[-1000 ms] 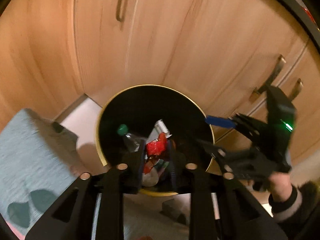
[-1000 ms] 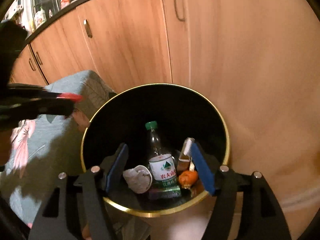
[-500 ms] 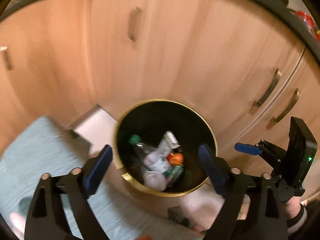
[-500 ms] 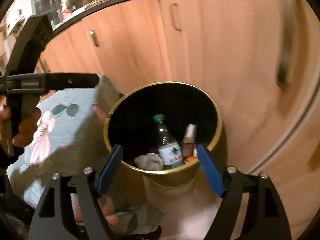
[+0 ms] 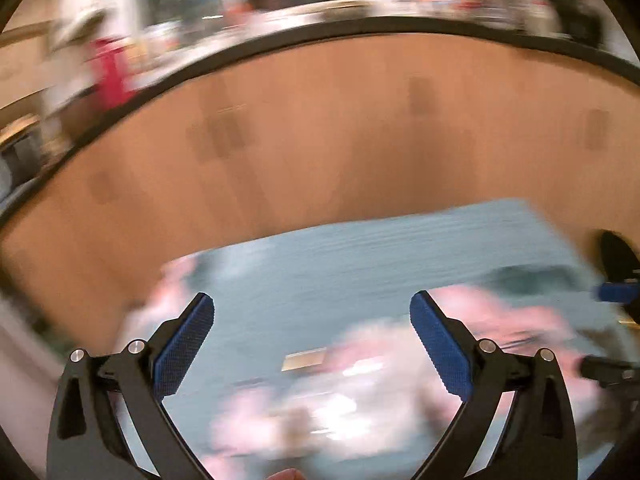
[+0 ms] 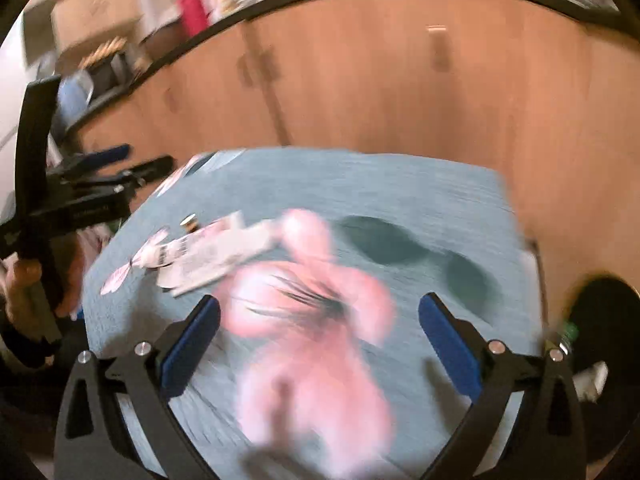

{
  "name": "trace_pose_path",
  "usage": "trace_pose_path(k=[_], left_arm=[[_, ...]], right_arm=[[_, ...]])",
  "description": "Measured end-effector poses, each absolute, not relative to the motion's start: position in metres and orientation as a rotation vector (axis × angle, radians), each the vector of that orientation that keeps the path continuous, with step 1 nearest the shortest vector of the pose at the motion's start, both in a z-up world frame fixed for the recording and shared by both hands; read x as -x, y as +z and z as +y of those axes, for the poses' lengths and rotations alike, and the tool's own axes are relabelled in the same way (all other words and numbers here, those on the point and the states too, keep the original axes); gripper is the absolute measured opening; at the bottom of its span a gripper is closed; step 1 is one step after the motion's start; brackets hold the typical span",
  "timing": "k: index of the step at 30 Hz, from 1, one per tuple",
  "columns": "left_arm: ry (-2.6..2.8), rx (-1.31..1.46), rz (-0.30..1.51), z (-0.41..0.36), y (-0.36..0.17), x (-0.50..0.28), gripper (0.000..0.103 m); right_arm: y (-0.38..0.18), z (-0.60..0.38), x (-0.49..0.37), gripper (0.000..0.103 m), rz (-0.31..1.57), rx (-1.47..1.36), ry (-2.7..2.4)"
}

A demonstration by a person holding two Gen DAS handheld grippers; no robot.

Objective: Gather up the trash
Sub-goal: 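Move both grippers back over the table toward the medicine box and brass cap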

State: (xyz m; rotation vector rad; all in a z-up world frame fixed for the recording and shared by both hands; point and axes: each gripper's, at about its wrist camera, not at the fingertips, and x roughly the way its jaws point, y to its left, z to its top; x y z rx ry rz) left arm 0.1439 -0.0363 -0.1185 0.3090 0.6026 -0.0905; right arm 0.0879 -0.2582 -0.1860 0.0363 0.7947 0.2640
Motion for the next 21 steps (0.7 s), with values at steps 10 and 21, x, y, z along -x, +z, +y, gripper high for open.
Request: trace_pose_path(k=[10,21], left_arm=[[0.149,-0.11,0.703,0.116,-0.151,-0.156,0.095],[0.0,-0.121,0.708,0.11,-0.154,-0.155,0.095]], right_arm=[[-0.205,-0.17,-0.158,0.099,0.867,0.14,0.332],[-0.209,-0.14,-0.248,0.099,0.983,0.237,0.836]])
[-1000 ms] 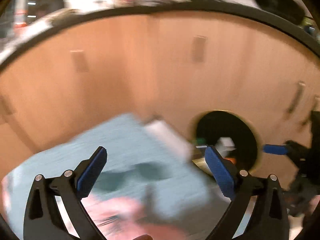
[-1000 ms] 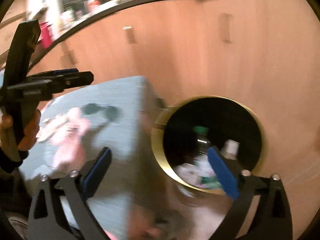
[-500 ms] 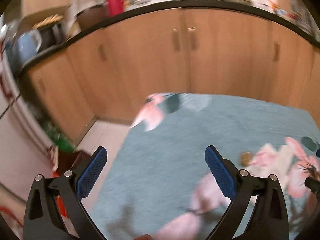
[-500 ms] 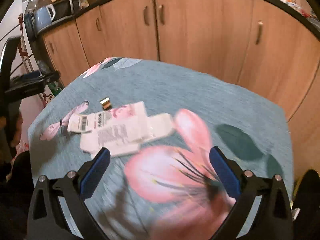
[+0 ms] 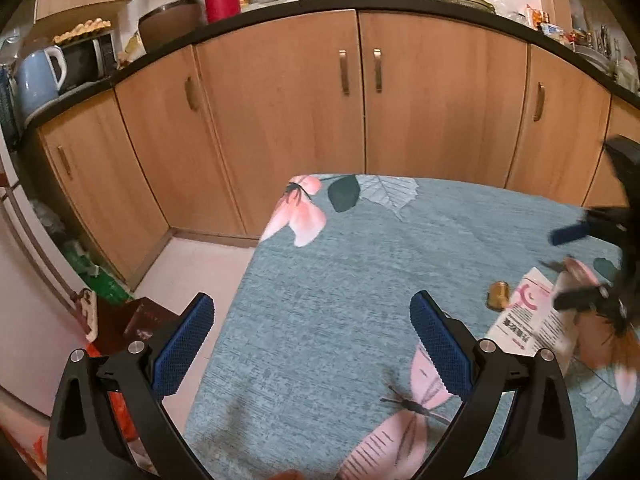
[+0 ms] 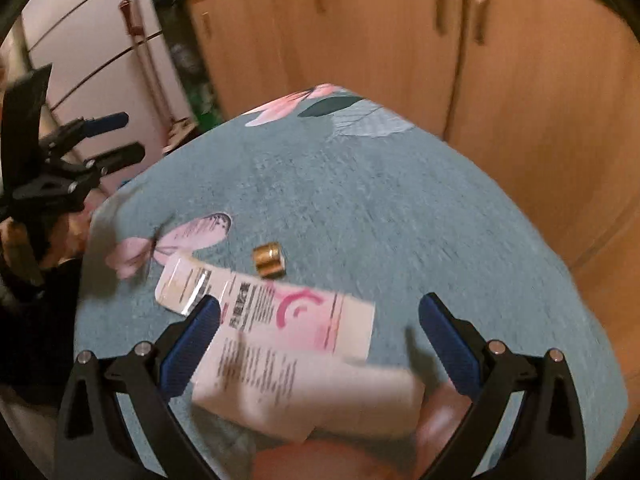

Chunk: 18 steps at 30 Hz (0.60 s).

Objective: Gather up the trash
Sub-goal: 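Move both grippers back over the table toward the medicine box and brass cap, then grasp the white medicine box with the right gripper while the left gripper grasps the brass cap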

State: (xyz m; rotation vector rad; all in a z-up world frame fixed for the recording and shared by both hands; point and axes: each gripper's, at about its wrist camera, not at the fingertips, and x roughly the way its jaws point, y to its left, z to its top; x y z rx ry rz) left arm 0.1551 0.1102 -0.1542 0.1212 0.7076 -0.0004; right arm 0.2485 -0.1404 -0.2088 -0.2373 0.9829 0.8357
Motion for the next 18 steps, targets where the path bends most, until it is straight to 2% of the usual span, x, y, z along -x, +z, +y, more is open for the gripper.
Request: trace_pose_path(k=[5,9,12,13,14,15,16,18], left_arm=[[-0.008,-0.16,0.71,0.102,-0.159,-0.163,0.095],[-0.026,-0.201,0.699,0.086,-0.16,-0.176,0.095],[-0.044,-0.211,0.708,0.077,-0.16,-0.192,0.095],[-0.047,-0.213,0.711,0.074,-0.16,-0.195,0.095],[-0.046,-0.215,0.711,0.072,-0.16,-0.199,0.095],[-0.048,-0.216,0.712,0.07,-0.159,-0.203,0.095],[-0.056,-0.216,0.716,0.067,-0.159,-0.207,0.095],[-0.07,-0.221,0.729,0.06,-0.16,-0.215,0.095]], right_arm=[[-0.232,-0.133,-0.254,0.099,1.038,0.308,0.83],[-0.241,-0.119,-0.217,0.1,0.989,0.457,0.766],[-0.242,-0.116,-0.203,0.092,0.995,0.43,0.737],[-0.24,-0.119,-0.204,0.08,0.999,0.411,0.716],[-0.235,-0.124,-0.206,0.043,1.004,0.382,0.704],[-0.231,-0.132,-0.207,0.02,1.02,0.356,0.688],[-0.23,-0.136,-0.206,0.008,1.03,0.336,0.69],[-0.231,-0.141,-0.2,0.008,1.051,0.311,0.71]])
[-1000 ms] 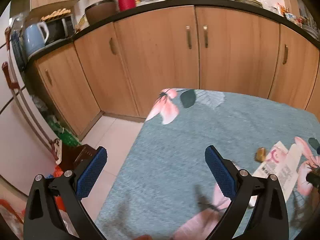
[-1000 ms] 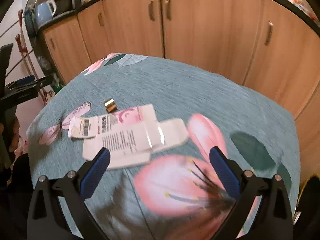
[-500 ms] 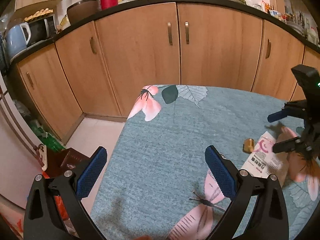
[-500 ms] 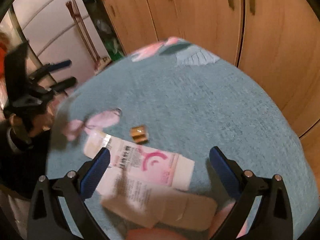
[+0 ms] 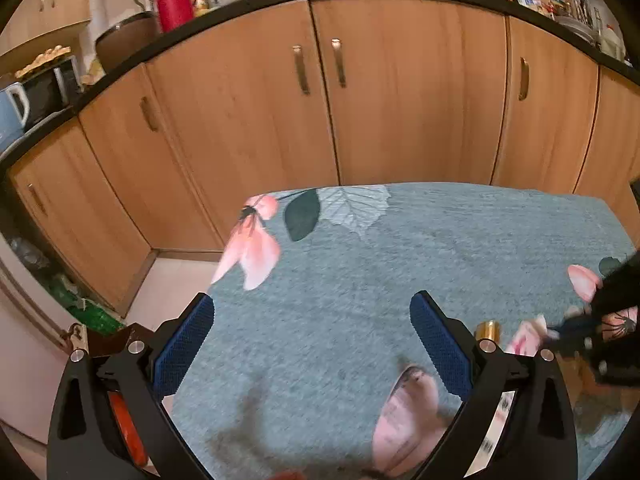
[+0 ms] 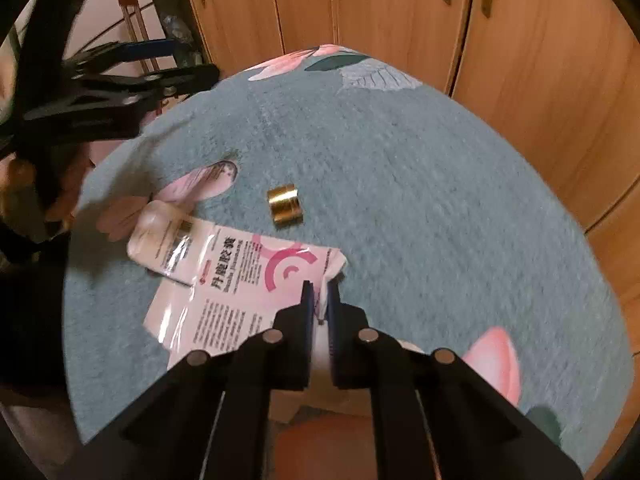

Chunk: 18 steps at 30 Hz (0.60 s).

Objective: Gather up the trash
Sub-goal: 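Grasp the white medicine box with the right gripper while the left gripper grasps the brass cap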

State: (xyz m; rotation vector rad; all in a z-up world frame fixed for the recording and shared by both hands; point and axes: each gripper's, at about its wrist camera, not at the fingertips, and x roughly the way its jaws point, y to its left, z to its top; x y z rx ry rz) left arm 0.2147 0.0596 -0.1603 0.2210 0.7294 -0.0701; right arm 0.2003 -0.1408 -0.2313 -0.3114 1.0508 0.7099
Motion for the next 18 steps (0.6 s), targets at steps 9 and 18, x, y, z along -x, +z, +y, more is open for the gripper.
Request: trace_pose_path(k=[9,18], left_arm=[[-0.192,-0.256,0.809,0.025,-0.174,-0.23,0.095],[-0.274,-0.399,0.835,-0.025,-0.203,-0.222,0.094]], right_arm=[[-0.202,-0.189,-0.146,0.004,1.025,0.098,0.764],[-0.167,-0.256,-0.076,0.004,0.918,0.005,0.614]])
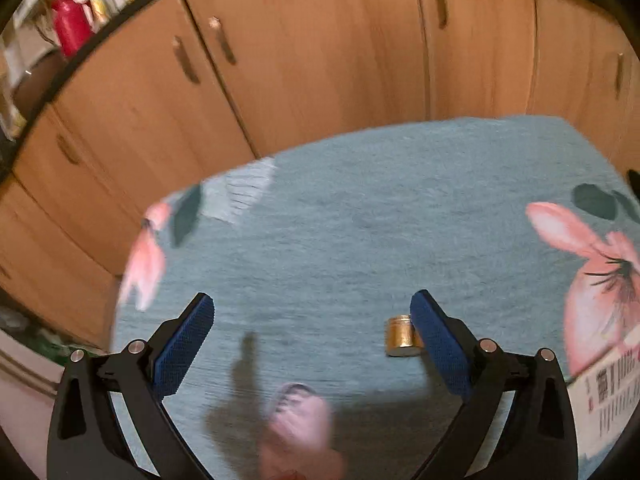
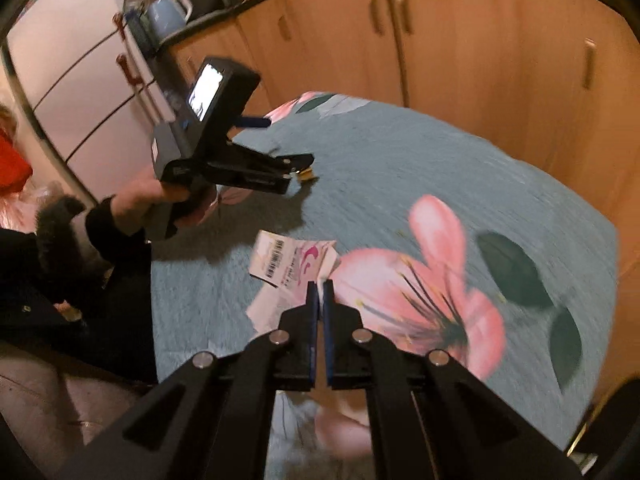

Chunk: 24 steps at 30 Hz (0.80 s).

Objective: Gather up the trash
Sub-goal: 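Grasp the white medicine box with the right gripper while the left gripper grasps the brass cap, then carry the medicine box and brass cap to the bin and release them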

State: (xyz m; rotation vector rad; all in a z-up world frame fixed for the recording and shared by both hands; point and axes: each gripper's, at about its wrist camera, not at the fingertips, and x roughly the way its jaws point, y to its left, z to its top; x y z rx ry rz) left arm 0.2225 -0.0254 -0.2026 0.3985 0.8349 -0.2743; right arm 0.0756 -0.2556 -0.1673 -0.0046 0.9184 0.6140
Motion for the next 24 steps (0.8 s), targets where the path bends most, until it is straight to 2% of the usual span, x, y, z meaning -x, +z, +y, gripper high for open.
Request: trace_pose_path(k=[1,6,8,9,10,11,12,24], left_arm=[[-0.274,-0.405,0.829,-0.026,-0.203,-0.221,0.091],[-0.34,-0.402,0.818,-0.03,-0.205,-0.208,0.092],[-0.368,-0.386,0.835,-0.032,-0.21,-0.207,0.082],[-0.374,-0.379,0.845,-0.033,-0.213,-0.207,0.063],[-0.372,-0.369,0.858,-0.034,-0.217,-0.209,0.035],[-0.371,-0.352,0.869,-0.034,-0.22,-0.211,0.022],[-0.383,-0.322,0.872,-0.032,-0.22,-0.213,0.019],[-0.41,-0.153,0.897,-0.02,-0.205,-0.212,0.019]], right_arm=[[-0.168,-0.259,-0.074,0.004,0.915,-0.005,0.605],[-0.173,-0.276,-0.061,0.004,0.899,-0.057,0.576],[-0.176,-0.28,-0.06,0.004,0.891,-0.076,0.574],[-0.177,-0.281,-0.061,0.004,0.887,-0.088,0.576],[-0.177,-0.282,-0.06,0.004,0.88,-0.098,0.576],[-0.176,-0.284,-0.059,0.004,0.875,-0.11,0.576],[-0.177,-0.287,-0.056,0.004,0.871,-0.119,0.573],[-0.175,-0.316,-0.044,0.004,0.829,-0.166,0.491]])
